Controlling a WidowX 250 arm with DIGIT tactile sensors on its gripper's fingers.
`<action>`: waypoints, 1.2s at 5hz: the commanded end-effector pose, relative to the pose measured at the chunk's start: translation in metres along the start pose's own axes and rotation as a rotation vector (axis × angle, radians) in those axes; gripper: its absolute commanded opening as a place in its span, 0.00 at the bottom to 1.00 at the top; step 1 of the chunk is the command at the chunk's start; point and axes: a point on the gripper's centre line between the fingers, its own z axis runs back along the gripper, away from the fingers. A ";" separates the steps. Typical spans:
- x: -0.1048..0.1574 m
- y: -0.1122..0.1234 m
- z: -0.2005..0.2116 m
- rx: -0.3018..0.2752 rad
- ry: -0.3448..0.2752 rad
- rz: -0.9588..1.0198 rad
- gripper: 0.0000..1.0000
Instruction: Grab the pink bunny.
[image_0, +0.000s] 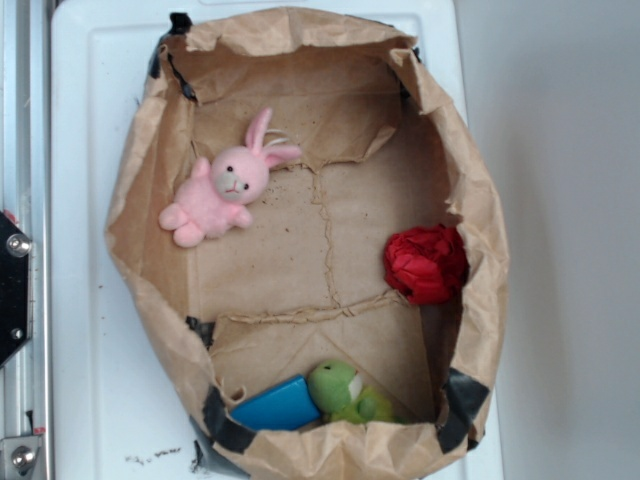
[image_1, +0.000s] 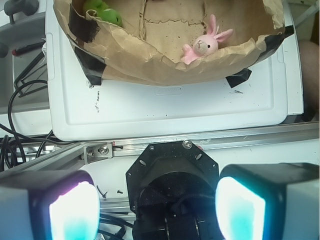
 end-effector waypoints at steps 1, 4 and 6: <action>0.000 0.000 0.000 0.000 0.000 0.000 1.00; 0.145 0.059 -0.058 -0.020 -0.112 0.086 1.00; 0.161 0.068 -0.092 0.023 -0.134 0.108 1.00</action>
